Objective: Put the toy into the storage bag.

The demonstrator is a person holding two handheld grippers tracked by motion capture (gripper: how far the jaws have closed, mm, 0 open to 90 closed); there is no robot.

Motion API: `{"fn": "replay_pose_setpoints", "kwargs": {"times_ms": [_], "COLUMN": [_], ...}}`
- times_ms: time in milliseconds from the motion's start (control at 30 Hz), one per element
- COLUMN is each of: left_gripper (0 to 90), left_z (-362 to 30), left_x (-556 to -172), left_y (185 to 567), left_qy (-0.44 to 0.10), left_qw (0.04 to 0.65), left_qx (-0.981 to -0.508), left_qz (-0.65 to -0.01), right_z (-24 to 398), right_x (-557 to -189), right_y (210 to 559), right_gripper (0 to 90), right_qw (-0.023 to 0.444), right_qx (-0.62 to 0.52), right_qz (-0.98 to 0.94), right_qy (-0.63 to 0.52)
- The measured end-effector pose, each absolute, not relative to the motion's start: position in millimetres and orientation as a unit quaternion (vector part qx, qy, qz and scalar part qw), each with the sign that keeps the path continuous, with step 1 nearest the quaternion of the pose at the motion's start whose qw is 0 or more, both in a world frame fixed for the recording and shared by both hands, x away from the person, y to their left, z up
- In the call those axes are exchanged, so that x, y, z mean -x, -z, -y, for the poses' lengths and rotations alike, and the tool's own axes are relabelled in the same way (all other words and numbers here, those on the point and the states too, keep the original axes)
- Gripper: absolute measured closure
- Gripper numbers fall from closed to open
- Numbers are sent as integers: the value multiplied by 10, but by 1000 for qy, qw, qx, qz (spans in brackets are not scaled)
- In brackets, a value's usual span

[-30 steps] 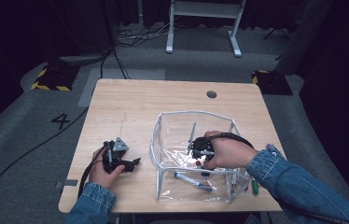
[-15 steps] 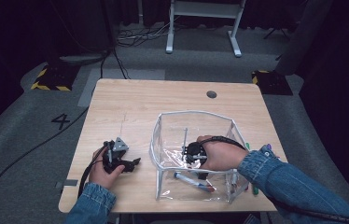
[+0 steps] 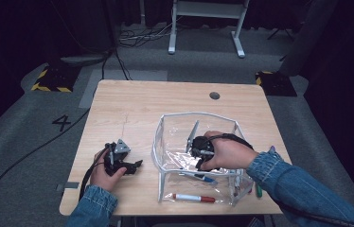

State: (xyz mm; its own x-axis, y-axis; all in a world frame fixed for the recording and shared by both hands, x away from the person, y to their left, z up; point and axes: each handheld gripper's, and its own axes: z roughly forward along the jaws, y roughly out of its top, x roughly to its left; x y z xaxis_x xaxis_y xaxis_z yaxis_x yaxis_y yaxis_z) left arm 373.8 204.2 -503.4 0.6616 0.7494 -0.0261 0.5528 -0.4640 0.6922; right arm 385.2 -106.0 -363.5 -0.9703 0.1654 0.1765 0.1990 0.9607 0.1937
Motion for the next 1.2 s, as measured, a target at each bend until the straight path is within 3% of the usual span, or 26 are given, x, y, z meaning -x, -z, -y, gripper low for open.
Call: {"fn": "replay_pose_setpoints", "kwargs": {"times_ms": [567, 900, 1200], "left_gripper": [205, 204, 201], "left_z": [-2044, -2045, -2066], "left_x": [-3739, -3741, -3731], "left_y": [5032, 5032, 5031], "left_qy": [-143, -143, -149], "left_qw": [344, 344, 341], "left_qx": [-844, -844, -840], "left_qz": [-385, -386, -395], "right_z": [1732, 2414, 3189], "right_x": [-3690, -3587, -3552], "right_y": [2867, 2726, 2865], "right_gripper": [575, 572, 556], "right_qw": [-35, -66, -104], "right_qx": [164, 258, 355], "right_qz": [938, 901, 865], "right_qy": [304, 344, 340]}}
